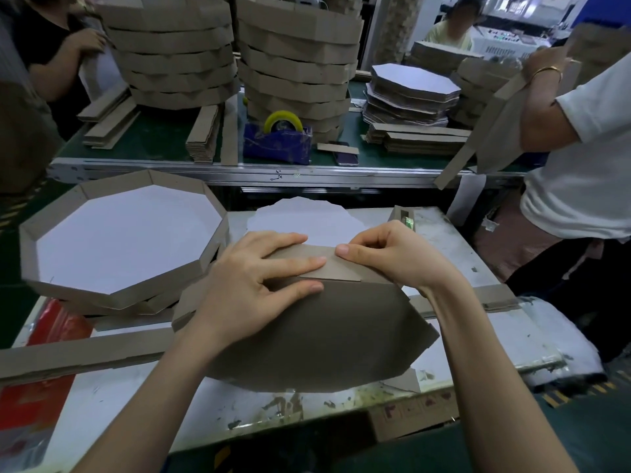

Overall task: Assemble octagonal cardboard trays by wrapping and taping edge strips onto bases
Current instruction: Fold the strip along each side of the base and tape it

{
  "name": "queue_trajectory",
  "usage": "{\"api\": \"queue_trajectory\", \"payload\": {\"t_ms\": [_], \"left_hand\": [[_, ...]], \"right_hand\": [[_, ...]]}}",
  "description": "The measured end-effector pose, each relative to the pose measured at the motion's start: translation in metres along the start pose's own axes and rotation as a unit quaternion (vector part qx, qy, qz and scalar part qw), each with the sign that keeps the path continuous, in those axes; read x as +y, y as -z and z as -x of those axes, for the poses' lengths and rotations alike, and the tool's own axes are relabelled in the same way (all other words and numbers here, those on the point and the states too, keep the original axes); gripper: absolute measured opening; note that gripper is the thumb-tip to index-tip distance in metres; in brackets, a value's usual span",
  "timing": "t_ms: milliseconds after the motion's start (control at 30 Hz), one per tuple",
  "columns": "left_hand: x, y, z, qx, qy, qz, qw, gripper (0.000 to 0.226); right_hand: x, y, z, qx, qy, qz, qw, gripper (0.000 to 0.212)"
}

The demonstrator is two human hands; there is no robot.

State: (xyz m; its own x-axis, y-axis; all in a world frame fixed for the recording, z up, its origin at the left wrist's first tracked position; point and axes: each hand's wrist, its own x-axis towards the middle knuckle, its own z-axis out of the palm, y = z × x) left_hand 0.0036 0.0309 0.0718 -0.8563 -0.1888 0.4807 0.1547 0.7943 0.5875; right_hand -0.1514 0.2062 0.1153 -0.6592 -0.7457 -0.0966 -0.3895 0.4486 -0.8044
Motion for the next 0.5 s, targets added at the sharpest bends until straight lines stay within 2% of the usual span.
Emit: {"api": "queue_trajectory", "payload": {"t_ms": [100,233,367,500], "left_hand": [[0.0,0.0,-0.008,-0.032,-0.028,-0.024,0.999,0.036],[0.0,-0.004,-0.018,-0.026,-0.03,-0.009,0.999,0.033],[-0.002,-0.005,-0.024,-0.032,-0.018,0.008,0.999,0.033],[0.003,-0.009,-0.029,-0.036,-0.01,0.003,0.999,0.027]], "right_hand": [[0.0,0.002,-0.003,-0.011,0.004,-0.007,1.0,0.027],[0.007,0.005,-0.011,0.003,-0.004,-0.012,1.0,0.031],[0.04,0.013,-0.044,0.146,-0.025,-0.116,0.982,0.02],[0.097,0.026,-0.081,0.26,-0.132,-0.187,0.938,0.015]]}}
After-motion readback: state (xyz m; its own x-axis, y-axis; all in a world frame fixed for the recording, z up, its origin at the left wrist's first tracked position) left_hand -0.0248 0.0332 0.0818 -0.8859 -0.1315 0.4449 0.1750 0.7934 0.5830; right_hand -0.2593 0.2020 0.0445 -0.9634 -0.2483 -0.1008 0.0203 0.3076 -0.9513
